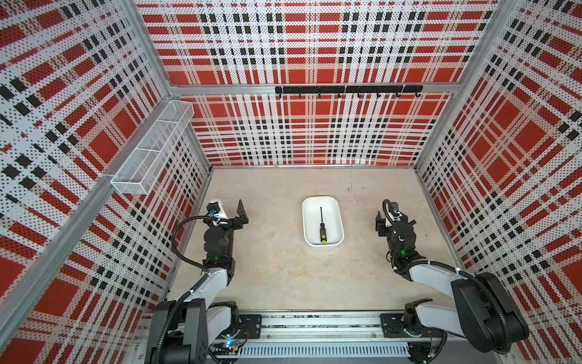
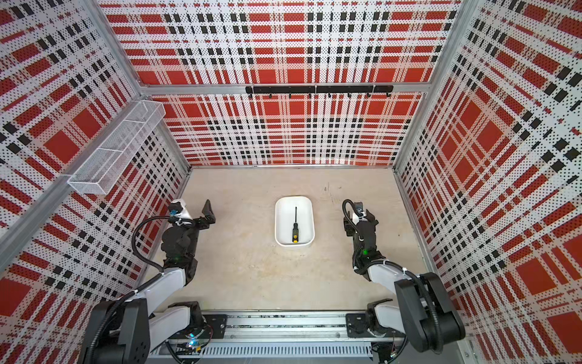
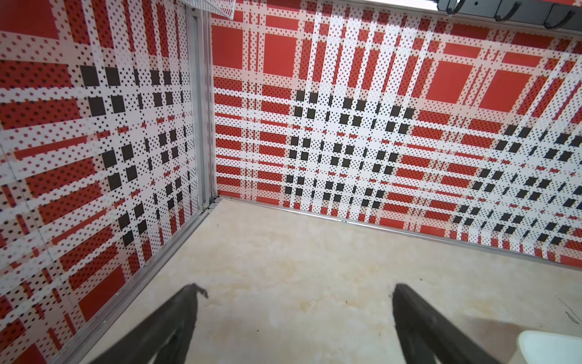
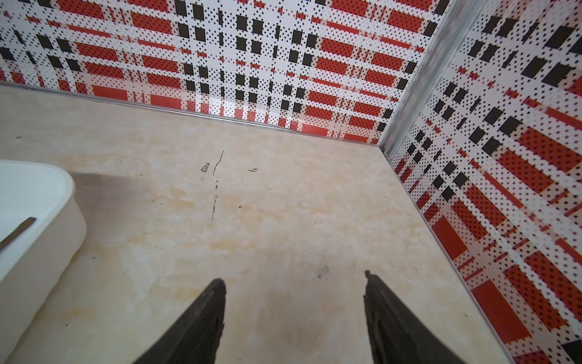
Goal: Put the screwdriver in the bin
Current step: Reset both arms
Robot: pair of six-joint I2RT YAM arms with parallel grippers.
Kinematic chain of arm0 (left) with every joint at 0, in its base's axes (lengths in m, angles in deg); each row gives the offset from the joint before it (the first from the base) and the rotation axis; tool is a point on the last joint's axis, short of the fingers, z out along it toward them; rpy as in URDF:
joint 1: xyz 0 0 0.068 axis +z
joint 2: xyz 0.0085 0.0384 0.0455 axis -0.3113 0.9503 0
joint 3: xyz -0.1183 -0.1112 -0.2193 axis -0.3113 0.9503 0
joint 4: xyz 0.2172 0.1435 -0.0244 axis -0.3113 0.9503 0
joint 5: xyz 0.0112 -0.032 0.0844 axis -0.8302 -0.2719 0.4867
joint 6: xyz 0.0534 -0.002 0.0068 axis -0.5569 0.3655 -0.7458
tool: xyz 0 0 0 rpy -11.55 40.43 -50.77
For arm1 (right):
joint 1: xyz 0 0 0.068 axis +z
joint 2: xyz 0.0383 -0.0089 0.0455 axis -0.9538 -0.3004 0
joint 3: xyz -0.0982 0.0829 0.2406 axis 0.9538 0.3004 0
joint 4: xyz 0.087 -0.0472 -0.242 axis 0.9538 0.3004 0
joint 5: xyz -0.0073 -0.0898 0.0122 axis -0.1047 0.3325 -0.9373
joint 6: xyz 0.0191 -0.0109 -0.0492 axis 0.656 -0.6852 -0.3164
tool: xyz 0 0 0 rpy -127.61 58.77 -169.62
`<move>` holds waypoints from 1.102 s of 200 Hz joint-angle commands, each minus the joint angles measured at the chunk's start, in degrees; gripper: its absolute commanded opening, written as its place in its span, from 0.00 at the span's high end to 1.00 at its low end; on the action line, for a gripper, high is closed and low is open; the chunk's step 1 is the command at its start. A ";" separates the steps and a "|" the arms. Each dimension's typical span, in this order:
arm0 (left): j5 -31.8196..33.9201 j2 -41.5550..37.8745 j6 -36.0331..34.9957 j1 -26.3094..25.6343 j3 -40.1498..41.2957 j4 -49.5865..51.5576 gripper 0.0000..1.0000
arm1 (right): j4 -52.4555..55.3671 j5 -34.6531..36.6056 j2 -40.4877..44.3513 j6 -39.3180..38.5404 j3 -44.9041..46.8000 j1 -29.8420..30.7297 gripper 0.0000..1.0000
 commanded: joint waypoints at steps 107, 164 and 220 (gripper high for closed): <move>-8.78 10.94 -1.35 2.40 3.58 -18.46 0.02 | -30.84 -5.39 -16.36 5.91 5.69 -8.02 0.23; -7.75 15.70 -0.14 2.22 4.91 -20.90 0.02 | -23.92 -9.44 -16.59 5.57 1.78 -8.84 0.19; -6.06 19.99 -2.36 1.25 1.42 -18.16 0.02 | -21.33 -13.31 -16.46 6.77 0.73 -10.75 0.09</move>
